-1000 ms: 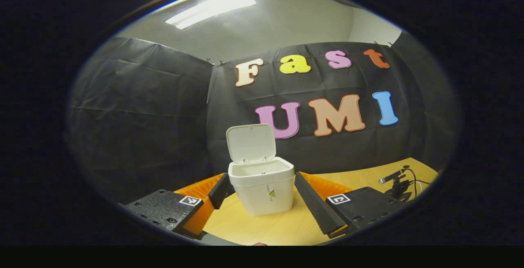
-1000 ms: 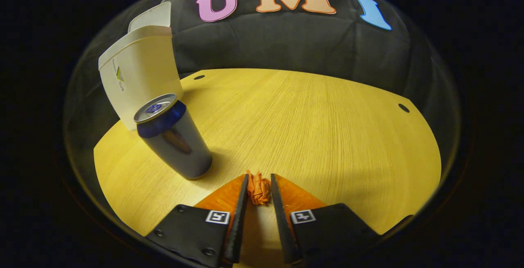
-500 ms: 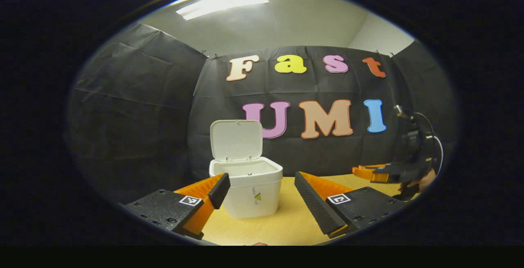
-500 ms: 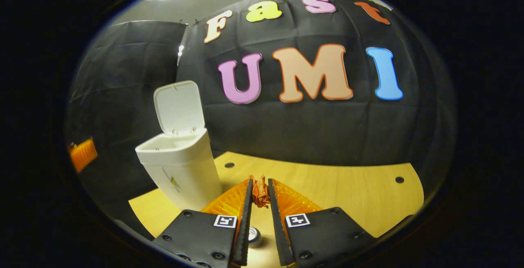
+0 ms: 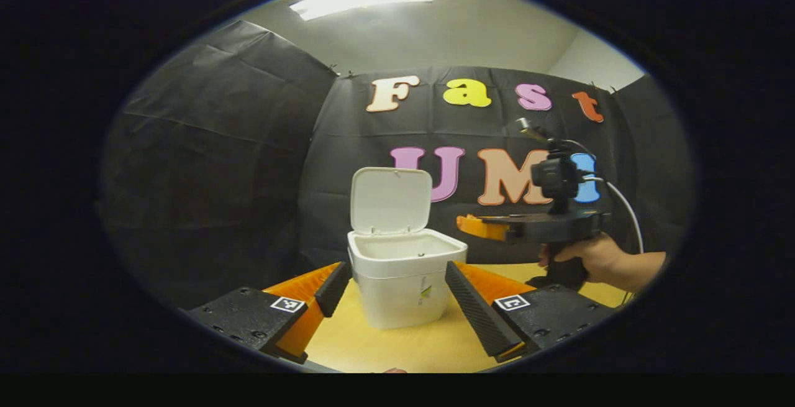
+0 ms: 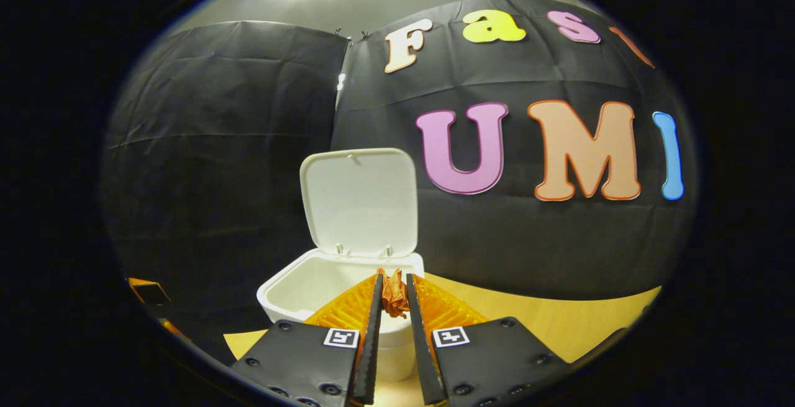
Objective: Press the lid of the desktop garbage bin to open it, pick up the crumpled paper on the desktop and throw it into the bin, then pick up the pop can on the desktop and drop it into the bin, and finally close the garbage bin lid.
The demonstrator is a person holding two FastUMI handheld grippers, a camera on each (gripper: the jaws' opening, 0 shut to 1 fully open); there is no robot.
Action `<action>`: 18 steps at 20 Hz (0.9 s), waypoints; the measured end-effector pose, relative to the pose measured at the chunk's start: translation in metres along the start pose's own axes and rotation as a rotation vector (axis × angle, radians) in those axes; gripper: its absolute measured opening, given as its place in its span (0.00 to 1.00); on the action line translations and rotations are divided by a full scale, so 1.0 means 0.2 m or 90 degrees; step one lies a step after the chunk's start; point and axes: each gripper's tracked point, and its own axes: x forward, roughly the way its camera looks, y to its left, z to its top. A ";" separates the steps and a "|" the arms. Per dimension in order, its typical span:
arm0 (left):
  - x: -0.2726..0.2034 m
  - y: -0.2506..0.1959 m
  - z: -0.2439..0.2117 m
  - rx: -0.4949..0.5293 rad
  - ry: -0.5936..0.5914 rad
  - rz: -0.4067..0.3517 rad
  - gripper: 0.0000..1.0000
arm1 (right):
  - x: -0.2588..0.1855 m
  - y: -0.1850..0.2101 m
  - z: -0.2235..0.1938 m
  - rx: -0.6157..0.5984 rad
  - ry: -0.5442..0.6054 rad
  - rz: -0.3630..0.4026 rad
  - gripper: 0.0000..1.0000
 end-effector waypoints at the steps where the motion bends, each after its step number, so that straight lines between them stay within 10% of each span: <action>1: 0.00 0.04 -0.01 -0.002 0.005 0.007 0.96 | 0.07 0.03 -0.04 -0.007 0.023 -0.002 0.30; 4: -0.02 0.13 -0.03 -0.006 0.011 0.026 0.93 | 0.25 0.11 -0.18 -0.010 0.080 -0.007 0.34; 9: 0.01 0.15 -0.08 -0.004 0.016 0.033 0.92 | 0.17 0.08 -0.08 -0.021 0.037 -0.026 0.76; 18: 0.15 -0.35 -0.07 0.007 -0.006 -0.080 0.93 | -0.85 -0.58 0.40 -0.059 -0.198 -0.183 0.96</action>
